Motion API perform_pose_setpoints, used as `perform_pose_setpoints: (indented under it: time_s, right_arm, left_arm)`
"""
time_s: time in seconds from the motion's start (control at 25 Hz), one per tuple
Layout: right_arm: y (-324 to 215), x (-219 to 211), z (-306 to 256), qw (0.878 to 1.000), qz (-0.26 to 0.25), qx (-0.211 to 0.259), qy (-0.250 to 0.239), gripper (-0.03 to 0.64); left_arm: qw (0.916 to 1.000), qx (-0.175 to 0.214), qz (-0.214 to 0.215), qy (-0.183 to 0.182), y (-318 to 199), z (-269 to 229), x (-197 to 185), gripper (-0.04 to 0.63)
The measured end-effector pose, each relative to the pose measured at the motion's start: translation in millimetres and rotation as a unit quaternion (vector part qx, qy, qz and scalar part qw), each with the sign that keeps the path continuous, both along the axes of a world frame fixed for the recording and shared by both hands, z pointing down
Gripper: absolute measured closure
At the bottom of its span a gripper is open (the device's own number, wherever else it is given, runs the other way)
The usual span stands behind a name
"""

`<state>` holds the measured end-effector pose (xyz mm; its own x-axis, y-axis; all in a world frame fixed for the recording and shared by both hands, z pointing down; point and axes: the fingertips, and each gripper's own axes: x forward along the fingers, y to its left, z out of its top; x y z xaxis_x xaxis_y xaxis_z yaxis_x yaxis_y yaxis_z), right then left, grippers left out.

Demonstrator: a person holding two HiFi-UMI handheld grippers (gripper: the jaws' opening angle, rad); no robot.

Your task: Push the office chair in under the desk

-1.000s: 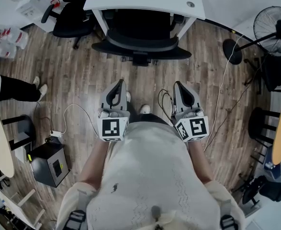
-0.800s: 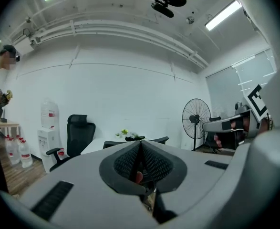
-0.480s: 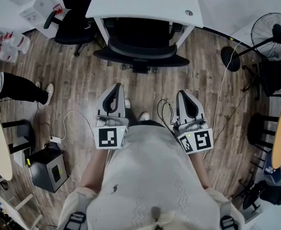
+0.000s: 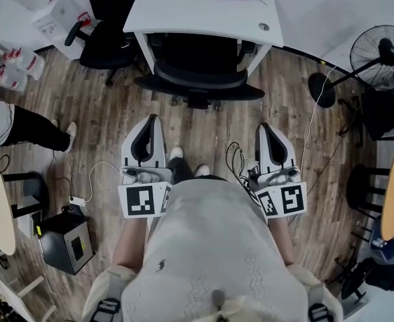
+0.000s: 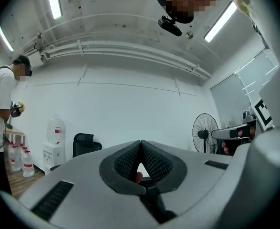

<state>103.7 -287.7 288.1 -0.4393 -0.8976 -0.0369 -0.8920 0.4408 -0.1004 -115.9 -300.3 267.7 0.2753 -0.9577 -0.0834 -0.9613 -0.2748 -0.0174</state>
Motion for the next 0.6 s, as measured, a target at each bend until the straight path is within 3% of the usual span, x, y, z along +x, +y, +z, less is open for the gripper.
perform_pose_setpoints:
  time_s: [0.6]
  right_arm:
    - [0.6,3.8,-50.8,0.999,0.002,0.048,-0.001,0.607]
  left_arm:
    - [0.9993,0.035,-0.011,0.001,6.3,-43.7,-11.3,0.574]
